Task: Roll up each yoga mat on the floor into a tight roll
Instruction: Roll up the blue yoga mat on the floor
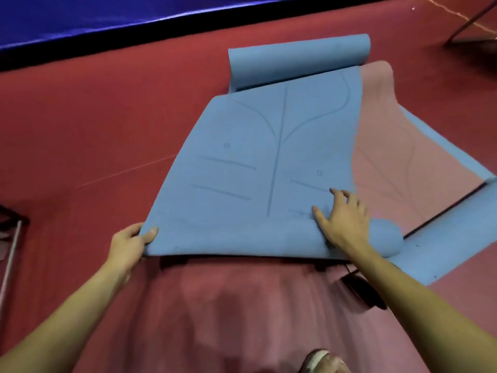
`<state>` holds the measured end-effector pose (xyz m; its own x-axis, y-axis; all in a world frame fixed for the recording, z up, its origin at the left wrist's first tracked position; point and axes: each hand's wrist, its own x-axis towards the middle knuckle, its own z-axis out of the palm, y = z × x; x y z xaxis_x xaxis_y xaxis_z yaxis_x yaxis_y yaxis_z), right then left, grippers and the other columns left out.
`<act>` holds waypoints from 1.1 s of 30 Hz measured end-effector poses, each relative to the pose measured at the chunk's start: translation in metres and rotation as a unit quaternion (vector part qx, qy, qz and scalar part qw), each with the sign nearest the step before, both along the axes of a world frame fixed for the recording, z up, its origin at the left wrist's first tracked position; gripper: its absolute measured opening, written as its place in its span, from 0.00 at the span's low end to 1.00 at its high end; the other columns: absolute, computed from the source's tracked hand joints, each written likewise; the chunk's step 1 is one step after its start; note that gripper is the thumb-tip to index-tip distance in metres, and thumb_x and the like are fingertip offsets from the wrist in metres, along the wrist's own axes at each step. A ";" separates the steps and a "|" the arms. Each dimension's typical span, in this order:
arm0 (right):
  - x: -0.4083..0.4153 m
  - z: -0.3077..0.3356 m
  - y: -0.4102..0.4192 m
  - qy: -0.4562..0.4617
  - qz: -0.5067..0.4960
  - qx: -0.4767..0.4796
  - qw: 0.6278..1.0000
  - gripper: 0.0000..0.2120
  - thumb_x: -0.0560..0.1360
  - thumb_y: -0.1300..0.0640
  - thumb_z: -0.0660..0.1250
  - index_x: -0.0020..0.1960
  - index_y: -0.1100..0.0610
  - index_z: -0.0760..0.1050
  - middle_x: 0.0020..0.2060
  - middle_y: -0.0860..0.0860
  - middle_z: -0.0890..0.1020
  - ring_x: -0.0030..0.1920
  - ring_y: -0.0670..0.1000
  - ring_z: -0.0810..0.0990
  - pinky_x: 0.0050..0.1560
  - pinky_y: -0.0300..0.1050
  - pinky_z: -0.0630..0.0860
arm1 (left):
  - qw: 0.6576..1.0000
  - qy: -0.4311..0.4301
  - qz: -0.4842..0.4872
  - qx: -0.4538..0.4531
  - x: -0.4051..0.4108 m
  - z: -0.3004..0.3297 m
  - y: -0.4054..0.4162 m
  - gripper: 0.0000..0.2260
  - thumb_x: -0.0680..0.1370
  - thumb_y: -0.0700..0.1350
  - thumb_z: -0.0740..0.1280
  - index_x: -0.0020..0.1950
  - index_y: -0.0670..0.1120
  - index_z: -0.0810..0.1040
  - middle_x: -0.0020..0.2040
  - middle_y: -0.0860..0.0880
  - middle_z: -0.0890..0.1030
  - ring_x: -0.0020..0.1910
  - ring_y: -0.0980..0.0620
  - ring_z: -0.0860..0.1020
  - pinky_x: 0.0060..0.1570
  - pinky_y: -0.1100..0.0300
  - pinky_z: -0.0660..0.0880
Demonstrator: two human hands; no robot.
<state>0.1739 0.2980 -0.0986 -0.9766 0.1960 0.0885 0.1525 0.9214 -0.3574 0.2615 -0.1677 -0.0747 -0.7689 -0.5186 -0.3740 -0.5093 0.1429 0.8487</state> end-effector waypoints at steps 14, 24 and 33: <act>-0.008 -0.075 0.013 -0.231 -0.124 -0.068 0.963 0.50 0.72 0.28 0.69 0.82 0.42 0.46 0.79 0.65 0.53 0.77 0.70 0.56 0.74 0.75 0.56 | 0.986 -0.122 -0.068 -0.086 -0.026 -0.069 -0.021 0.14 0.78 0.49 0.71 0.45 0.37 0.81 0.41 0.46 0.81 0.41 0.47 0.77 0.50 0.49 0.74; -0.021 -0.074 0.025 -0.141 -0.163 -0.033 0.976 0.37 0.77 0.32 0.65 0.81 0.43 0.58 0.66 0.68 0.66 0.64 0.70 0.69 0.68 0.65 0.68 | 0.988 -0.048 -0.053 -0.140 -0.106 -0.091 -0.018 0.12 0.78 0.55 0.72 0.51 0.47 0.80 0.49 0.44 0.84 0.49 0.40 0.82 0.54 0.45 0.79; -0.008 -0.070 -0.065 -0.062 -0.041 -0.108 0.991 0.34 0.79 0.55 0.71 0.81 0.56 0.61 0.58 0.64 0.69 0.56 0.68 0.74 0.60 0.62 0.76 | 0.991 0.009 0.092 -0.098 -0.019 -0.065 -0.084 0.09 0.80 0.48 0.70 0.44 0.44 0.80 0.41 0.45 0.83 0.37 0.46 0.78 0.40 0.51 0.74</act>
<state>0.1664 0.2327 -0.1684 -0.9572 0.2773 -0.0829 0.2791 0.8084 -0.5182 0.2430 -0.2515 -0.1400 -0.6601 -0.7119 -0.2397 -0.5270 0.2116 0.8231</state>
